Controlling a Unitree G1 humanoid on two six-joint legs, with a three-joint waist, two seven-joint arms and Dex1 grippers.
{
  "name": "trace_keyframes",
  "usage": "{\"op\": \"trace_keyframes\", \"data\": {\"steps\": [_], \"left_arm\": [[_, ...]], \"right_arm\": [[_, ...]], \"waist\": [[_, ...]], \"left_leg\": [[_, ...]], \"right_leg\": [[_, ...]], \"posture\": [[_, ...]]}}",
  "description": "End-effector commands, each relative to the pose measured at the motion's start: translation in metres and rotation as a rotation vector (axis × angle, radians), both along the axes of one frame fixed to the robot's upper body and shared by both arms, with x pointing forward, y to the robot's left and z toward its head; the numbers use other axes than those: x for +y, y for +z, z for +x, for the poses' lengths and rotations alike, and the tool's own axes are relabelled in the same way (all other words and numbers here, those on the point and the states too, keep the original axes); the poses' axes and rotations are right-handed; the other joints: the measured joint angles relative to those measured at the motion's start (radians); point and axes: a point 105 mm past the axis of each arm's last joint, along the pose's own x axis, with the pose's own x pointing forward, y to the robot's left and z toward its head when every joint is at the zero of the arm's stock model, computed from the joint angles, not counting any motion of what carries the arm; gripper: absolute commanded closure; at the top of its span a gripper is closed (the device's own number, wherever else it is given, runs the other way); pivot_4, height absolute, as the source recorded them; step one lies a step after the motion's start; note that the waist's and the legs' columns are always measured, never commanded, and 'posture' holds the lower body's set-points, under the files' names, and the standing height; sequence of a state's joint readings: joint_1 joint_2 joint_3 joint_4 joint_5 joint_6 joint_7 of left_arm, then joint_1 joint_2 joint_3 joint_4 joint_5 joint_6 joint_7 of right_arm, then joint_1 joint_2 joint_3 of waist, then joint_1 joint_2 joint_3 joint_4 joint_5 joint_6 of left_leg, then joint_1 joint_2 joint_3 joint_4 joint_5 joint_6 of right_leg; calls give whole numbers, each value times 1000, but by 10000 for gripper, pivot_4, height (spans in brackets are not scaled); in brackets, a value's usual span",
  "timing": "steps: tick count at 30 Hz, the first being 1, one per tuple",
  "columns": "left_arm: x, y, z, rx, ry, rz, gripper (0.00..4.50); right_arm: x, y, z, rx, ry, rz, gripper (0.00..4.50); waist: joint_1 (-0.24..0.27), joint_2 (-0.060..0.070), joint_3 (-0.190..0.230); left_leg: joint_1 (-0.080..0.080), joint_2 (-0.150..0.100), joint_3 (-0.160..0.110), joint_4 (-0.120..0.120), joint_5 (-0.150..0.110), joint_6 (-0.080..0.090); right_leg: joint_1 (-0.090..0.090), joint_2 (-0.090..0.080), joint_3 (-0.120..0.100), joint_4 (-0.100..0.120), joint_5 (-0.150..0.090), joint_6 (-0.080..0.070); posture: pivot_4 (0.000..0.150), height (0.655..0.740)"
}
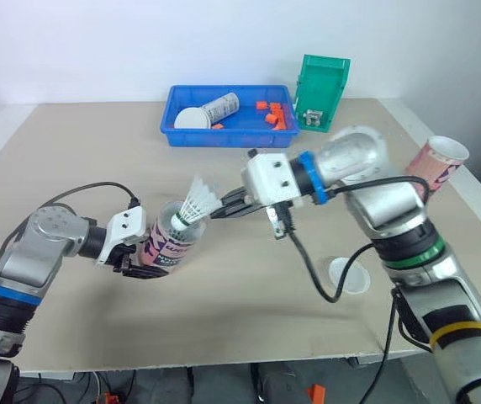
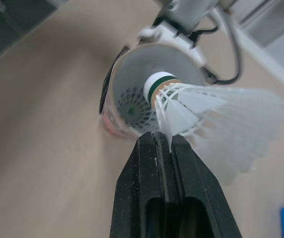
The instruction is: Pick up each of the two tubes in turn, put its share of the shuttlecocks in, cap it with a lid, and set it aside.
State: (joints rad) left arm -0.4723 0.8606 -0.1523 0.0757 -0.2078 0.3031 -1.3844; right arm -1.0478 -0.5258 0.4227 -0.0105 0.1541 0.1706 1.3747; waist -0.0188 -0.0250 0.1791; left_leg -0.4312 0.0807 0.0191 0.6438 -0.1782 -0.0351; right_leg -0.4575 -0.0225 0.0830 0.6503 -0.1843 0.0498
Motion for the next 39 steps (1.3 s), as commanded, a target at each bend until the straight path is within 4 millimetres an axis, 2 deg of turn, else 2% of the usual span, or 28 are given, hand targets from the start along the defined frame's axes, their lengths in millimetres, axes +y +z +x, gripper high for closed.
{"op": "trace_keyframes", "data": {"steps": [1, 2, 3, 4, 7, 8, 9, 11, 17, 19, 21, 23, 27, 39], "left_arm": [[0, 0, 2, -9, 10, 9, 11794], [1, 0, 2, -10, 10, 10, 11794], [1, 0, 2, -10, 11, 10, 11794], [1, 0, 2, -10, 11, 9, 11794], [1, 0, 2, -13, 13, 9, 11794], [1, 0, 2, -13, 13, 10, 11794], [1, 0, 2, -13, 13, 11, 11794], [2, 0, 2, -13, 14, 11, 11794], [0, 1, 4, -20, 11, 12, 11794], [0, 1, 4, -20, 10, 11, 11794], [1, 0, 3, -18, 9, 12, 11794], [1, -1, 3, -16, 7, 13, 11794], [-2, 0, 5, -20, -2, 12, 11794], [-1, 0, 6, -27, 0, 13, 11794]], "right_arm": [[5, 3, -3, -73, 51, -65, 44311], [7, 3, -2, -78, 56, -71, 44311], [10, 4, -3, -70, 60, -73, 38278], [11, 5, -5, -61, 77, -75, 35259], [15, 18, -18, -4, 141, -31, 21364], [14, 25, -22, 27, 157, 1, 14294], [13, 31, -24, 55, 166, 30, 10843], [10, 37, -23, 95, 156, 77, 336], [-14, 20, -5, 134, 26, 35, 336], [-19, 19, -1, 135, -8, 40, 5443], [-21, 19, -2, 143, -13, 42, 13106], [-19, 20, -7, 146, 14, 40, 23587], [-3, 25, -6, 113, 44, 49, 44659], [38, -1, 3, -12, 113, -179, 44659]], "waist": [[0, 0, 0], [0, 0, 0], [0, 0, 0], [0, 0, 0], [0, 0, 0], [0, 0, 0], [0, 0, 0], [0, 0, 0], [0, 0, 0], [0, 0, 0], [-1, 0, 0], [-1, 0, 0], [-1, 0, 0], [-1, 0, 0]], "left_leg": [[-1, 0, 0, 0, 0, 0], [-1, 0, 0, 0, 0, 0], [-1, 0, 0, 0, 0, 0], [-1, 0, 0, 0, 0, 0], [0, 0, 0, 0, 0, 0], [0, 0, 0, 0, 0, 0], [0, 0, 0, 0, 0, 0], [0, 0, 0, 1, 0, 0], [0, 0, 0, 1, 0, 0], [0, 0, 0, 1, 0, 0], [0, 0, 0, 1, 0, 0], [0, 0, 0, 0, 0, 0], [0, 0, 0, 0, 0, 0], [-1, 0, 0, 0, 0, 0]], "right_leg": [[0, 0, 0, 0, 0, 0], [-1, 0, 0, 0, 0, 0], [-1, 0, 0, 0, 0, 0], [-1, 0, 0, 0, 0, 0], [-1, 0, 0, 1, 0, 0], [0, 0, 0, 1, 0, 0], [0, 0, 0, 1, 0, 0], [0, 0, 0, 1, 0, 0], [-1, 0, 0, 1, 0, 0], [0, 0, 0, 1, 0, 0], [-1, 0, 0, 1, 0, 0], [-1, 0, 0, 1, 0, 0], [-1, 0, 0, 1, 0, 0], [-2, 0, 0, 1, 0, 0]], "posture": [[1500, 7037], [1500, 7037], [1500, 7037], [1500, 7037], [1500, 7037], [1500, 7037], [1500, 7037], [1500, 7037], [1500, 7037], [1500, 7037], [1500, 7037], [1500, 7037], [1500, 7037], [1500, 7037]]}}
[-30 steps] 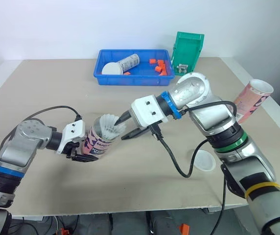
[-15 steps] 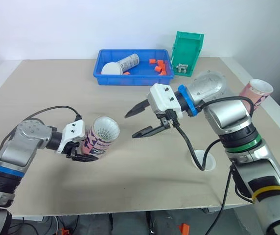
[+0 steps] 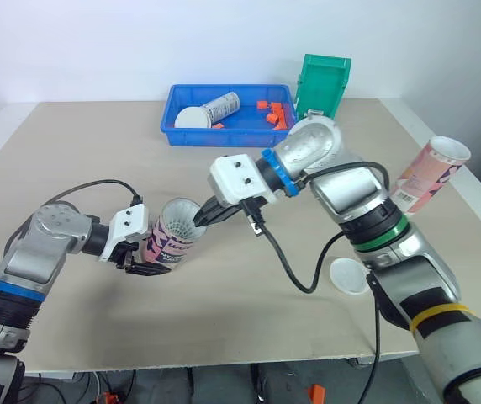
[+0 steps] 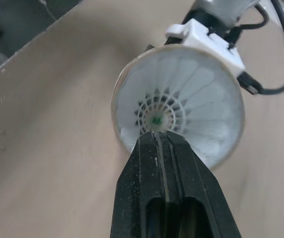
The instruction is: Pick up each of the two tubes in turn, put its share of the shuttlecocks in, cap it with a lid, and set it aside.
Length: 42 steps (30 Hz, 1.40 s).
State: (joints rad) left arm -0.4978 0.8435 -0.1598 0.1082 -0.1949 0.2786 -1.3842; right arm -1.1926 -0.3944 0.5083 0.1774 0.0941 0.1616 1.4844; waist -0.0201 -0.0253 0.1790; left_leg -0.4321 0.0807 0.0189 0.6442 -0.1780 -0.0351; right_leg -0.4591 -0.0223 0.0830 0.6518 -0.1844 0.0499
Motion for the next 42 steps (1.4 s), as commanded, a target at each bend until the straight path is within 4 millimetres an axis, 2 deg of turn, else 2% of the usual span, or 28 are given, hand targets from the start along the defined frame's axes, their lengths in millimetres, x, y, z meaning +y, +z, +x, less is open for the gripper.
{"op": "trace_keyframes", "data": {"steps": [1, 5, 9, 15, 19, 21, 23, 26, 30, 33, 36, 39, 42], "left_arm": [[1, 0, 1, -11, 6, 15, 11794], [2, -1, 3, -20, 12, 19, 11794], [2, -1, 2, -21, 14, 15, 11794], [2, 0, 3, -23, 19, 8, 11794], [1, 2, 3, -27, 22, 4, 11794], [1, 2, 3, -28, 25, 2, 11794], [2, 2, 3, -28, 27, 1, 11794], [2, 1, 3, -28, 29, -2, 11794], [1, 2, 4, -34, 31, -11, 11794], [-3, 7, 5, -55, 27, -46, 11794], [-15, 21, 5, -92, 18, -133, 11794], [-35, 39, 0, -104, -1, -290, 11794], [-54, 43, -9, -79, -14, -411, 11794]], "right_arm": [[11, 1, 0, -65, 32, -47, 44659], [27, -12, 0, -90, 63, -120, 44659], [39, -30, 6, -187, 88, -206, 44659], [56, -41, 14, -282, 102, -252, 44659], [62, -38, 10, -266, 120, -232, 44659], [60, -29, 4, -201, 134, -194, 44659], [56, -9, -4, -103, 147, -127, 44659], [42, 20, -9, -6, 160, -45, 44659], [18, 45, -8, 39, 142, 20, 44659], [-12, 60, -1, 65, 79, 58, 44659], [-45, 56, 8, 104, -16, 68, 44659], [-80, 38, 12, 155, -130, 69, 44659], [-113, 21, 10, 212, -266, 72, 44659]], "waist": [[0, 0, 0], [-1, 0, 0], [-1, 0, 0], [-3, -1, -1], [-3, -1, -1], [-4, -1, -1], [-3, -1, -1], [-1, -1, 0], [0, -1, 0], [0, -2, 0], [1, -2, 0], [-1, -4, 1], [-1, -4, 1]], "left_leg": [[0, 0, 0, 0, 0, 0], [1, 0, 0, 0, 0, 0], [1, 0, 0, 0, 0, 0], [2, 0, 0, 0, 0, 0], [6, 1, 0, -1, 0, 0], [7, 1, 0, -1, 0, 0], [7, 1, -1, -1, 1, 1], [4, 1, -1, 0, 2, 0], [1, 1, -2, 1, 2, -1], [1, 1, -2, 1, 2, -1], [1, 1, -1, 0, 2, -1], [0, 1, -2, -1, 2, -1], [-4, 1, -2, -2, 1, -2]], "right_leg": [[0, 0, 0, 0, 0, 0], [0, 0, 0, 0, 0, 0], [0, 0, 0, 1, 0, 0], [1, 0, 0, 2, 0, 0], [2, 2, 0, 5, 0, -2], [2, 2, 0, 6, 1, -3], [2, 2, 0, 7, 1, -4], [0, 2, 0, 7, 1, -4], [-1, 1, 0, 7, -1, -2], [-1, 1, 0, 7, -2, -2], [-1, 1, 0, 7, -2, -3], [-2, 1, 0, 6, -4, -3], [-6, 1, 0, 6, -5, -2]], "posture": [[1500, 7037], [1500, 7037], [1500, 7037], [1500, 7037], [1500, 7037], [1500, 7037], [1500, 7037], [1500, 7037], [1500, 7037], [1500, 7037], [1500, 7037], [1500, 7037], [1500, 7037]]}}
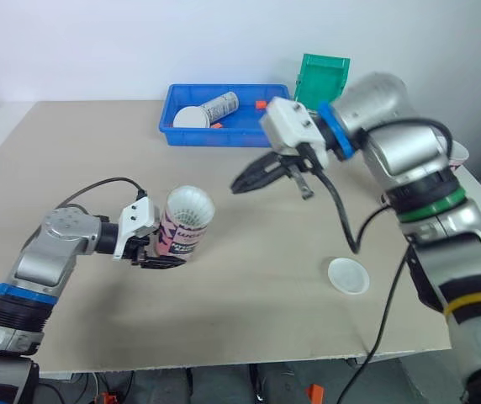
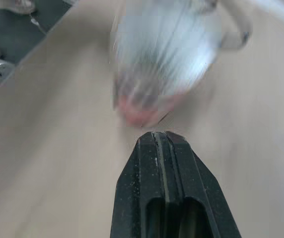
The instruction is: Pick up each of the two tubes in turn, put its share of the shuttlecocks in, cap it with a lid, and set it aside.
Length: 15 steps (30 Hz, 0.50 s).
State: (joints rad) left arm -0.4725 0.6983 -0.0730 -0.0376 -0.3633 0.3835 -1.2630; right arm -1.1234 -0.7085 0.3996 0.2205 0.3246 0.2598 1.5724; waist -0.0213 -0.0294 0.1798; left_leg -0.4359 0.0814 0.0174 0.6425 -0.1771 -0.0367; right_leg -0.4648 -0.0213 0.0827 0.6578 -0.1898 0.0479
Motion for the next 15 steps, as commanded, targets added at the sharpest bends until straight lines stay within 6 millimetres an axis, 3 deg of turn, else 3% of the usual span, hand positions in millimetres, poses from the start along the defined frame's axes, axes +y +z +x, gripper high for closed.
{"op": "trace_keyframes", "data": {"steps": [1, 4, 5, 11, 14, 15], "left_arm": [[-16, 12, -8, -9, -8, -141, 11794], [-32, 0, -7, 33, 14, -214, 11794], [-36, -6, -6, 45, 19, -224, 11794], [-51, -37, -7, 98, 47, -235, 11794], [-48, -70, -13, 133, 78, -168, 11794], [-46, -76, -16, 138, 83, -154, 11794]], "right_arm": [[-32, -1, -9, 19, -103, 2, 44659], [-62, -23, -11, 59, -230, -60, 44659], [-71, -29, -12, 61, -261, -88, 41825], [-96, -50, -8, 73, -357, -205, 16072], [-100, -53, -17, 112, -312, -266, 2012], [-100, -53, -20, 120, -296, -276, 2012]], "waist": [[0, 1, 0], [0, 2, 0], [-1, 1, 0], [-19, 1, 0], [-24, 1, 0], [-25, 1, 0]], "left_leg": [[-1, 0, 0, 0, 0, 0], [-3, -1, 0, -1, -1, 1], [-3, -1, 0, -2, -1, 1], [0, -1, 0, -1, 0, 1], [0, -1, 0, 2, 0, 1], [0, -1, 0, 2, 0, 1]], "right_leg": [[-1, 0, 0, 0, 0, 0], [-4, 0, 1, 1, -1, 4], [-4, 0, 1, 2, -1, 4], [-4, 1, 2, 2, 0, 1], [-4, 1, 3, 2, 2, 2], [-4, 1, 3, 2, 3, 2]], "posture": [[1500, 7037], [1500, 7037], [1500, 7037], [1500, 7037], [1500, 7037], [1500, 7037]]}}
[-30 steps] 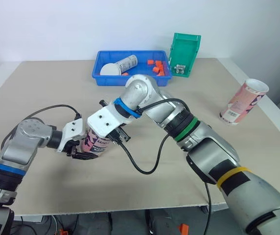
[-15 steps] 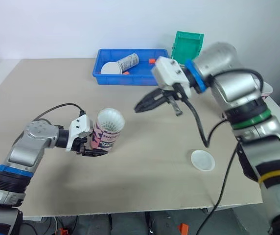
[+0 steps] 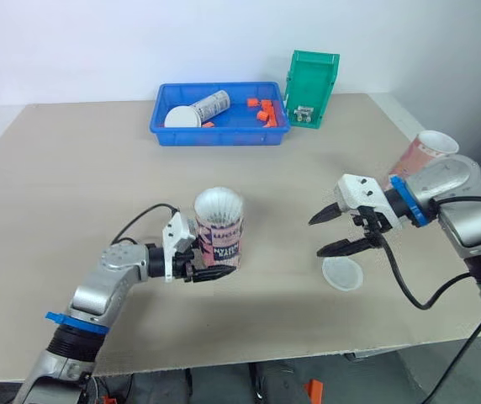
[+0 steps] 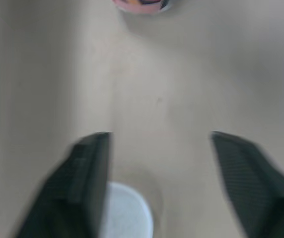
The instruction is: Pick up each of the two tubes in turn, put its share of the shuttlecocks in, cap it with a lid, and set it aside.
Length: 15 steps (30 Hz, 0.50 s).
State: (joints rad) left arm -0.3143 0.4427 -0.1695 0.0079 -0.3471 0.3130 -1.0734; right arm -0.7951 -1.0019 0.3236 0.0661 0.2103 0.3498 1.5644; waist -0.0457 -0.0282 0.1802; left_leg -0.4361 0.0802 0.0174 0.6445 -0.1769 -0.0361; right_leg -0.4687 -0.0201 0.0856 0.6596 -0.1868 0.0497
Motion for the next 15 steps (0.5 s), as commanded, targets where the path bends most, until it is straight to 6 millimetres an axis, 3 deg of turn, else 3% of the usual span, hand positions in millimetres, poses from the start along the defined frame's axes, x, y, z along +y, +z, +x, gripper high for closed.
{"op": "trace_keyframes", "data": {"steps": [1, 5, 8, 15], "left_arm": [[7, -20, -6, -6, 18, 61, 11794], [24, -30, -8, -17, 69, 92, 11794], [30, -22, -4, -36, 126, 65, 11794], [22, -3, -3, -56, 167, 11, 11794]], "right_arm": [[-5, 7, -10, 10, 57, -58, 2012], [-12, -5, -9, -9, 89, -172, 2012], [-17, -12, -5, -21, 104, -227, 2012], [-34, -25, 0, -3, 80, -279, 2012]], "waist": [[0, 0, 0], [-3, 0, -1], [-5, 0, 0], [-4, 0, 0]], "left_leg": [[0, 0, 0, 1, 0, 0], [3, 0, 2, 1, 0, 0], [11, 0, 3, -3, 0, -1], [14, -1, 3, -3, 0, -1]], "right_leg": [[0, 0, 0, 0, 0, 0], [2, 0, 2, 0, 0, 0], [7, 0, 3, 0, 0, -1], [10, 0, 4, 0, 0, -1]], "posture": [[1500, 7037], [1500, 7037], [1500, 7037], [1500, 7037]]}}
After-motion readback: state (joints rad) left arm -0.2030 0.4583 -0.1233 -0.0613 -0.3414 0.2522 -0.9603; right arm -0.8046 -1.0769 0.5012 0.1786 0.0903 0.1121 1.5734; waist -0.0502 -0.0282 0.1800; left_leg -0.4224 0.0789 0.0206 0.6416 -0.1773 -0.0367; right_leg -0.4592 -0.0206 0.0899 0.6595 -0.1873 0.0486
